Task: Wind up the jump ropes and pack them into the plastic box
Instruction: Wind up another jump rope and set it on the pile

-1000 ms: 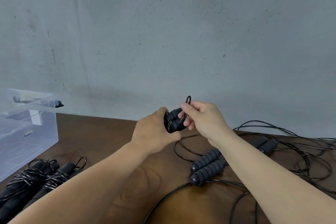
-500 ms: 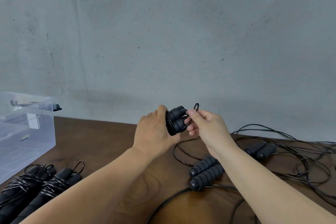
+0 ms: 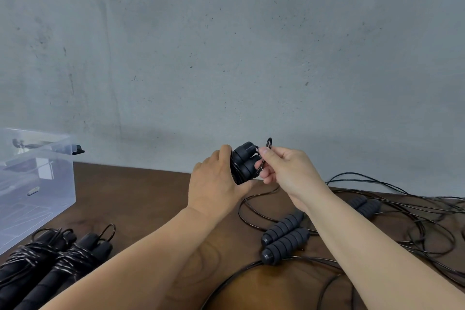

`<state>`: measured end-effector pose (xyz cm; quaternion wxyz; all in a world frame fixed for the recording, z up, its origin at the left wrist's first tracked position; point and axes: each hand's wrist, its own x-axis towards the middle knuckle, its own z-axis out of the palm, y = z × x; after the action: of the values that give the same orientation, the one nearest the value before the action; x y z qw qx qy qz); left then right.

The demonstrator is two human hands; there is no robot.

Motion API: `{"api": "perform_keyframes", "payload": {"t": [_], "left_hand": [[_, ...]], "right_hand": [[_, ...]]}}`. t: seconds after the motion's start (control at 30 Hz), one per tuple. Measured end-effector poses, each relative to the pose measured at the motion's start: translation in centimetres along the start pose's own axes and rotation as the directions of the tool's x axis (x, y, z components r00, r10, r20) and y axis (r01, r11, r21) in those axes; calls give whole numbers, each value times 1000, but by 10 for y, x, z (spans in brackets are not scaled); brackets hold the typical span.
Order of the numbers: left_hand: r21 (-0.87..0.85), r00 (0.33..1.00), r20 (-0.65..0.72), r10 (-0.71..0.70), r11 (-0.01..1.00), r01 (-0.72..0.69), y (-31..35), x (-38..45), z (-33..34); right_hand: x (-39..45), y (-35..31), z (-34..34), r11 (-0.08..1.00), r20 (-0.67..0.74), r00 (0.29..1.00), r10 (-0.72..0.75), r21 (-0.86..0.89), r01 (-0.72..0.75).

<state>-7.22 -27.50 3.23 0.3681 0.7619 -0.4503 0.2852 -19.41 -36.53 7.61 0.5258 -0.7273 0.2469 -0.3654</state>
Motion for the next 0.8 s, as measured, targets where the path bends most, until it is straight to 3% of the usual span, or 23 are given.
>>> {"api": "perform_keyframes", "payload": {"t": [0.13,0.23,0.33,0.43,0.57,0.67,0.8], "left_hand": [[133,994,-83,68,989,-57,3,0,4],[191,980,-158,123,977,-92,0,0,9],[224,972,-184,149,969,-107,0,-1,11],[244,972,-165,170,962,-126,0,-4,14],[248,963,-171,211,955,-165,-1,-8,15],[259,948,-191,253,945,-200,-3,-8,13],[271,928,-178,327,923,-273,-4,-11,10]], "right_hand": [[-3,-4,1,992,-29,1000,-4,-128,0],[-5,-9,1,923,-65,995,-76,-383,45],[-6,-12,-1,713,-24,989,-143,-696,86],[-11,-17,-1,444,28,995,-99,-893,69],[-13,-32,-1,260,86,995,41,-963,72],[-3,-36,-5,203,136,986,101,-973,113],[9,-40,-11,211,170,979,111,-967,144]]}}
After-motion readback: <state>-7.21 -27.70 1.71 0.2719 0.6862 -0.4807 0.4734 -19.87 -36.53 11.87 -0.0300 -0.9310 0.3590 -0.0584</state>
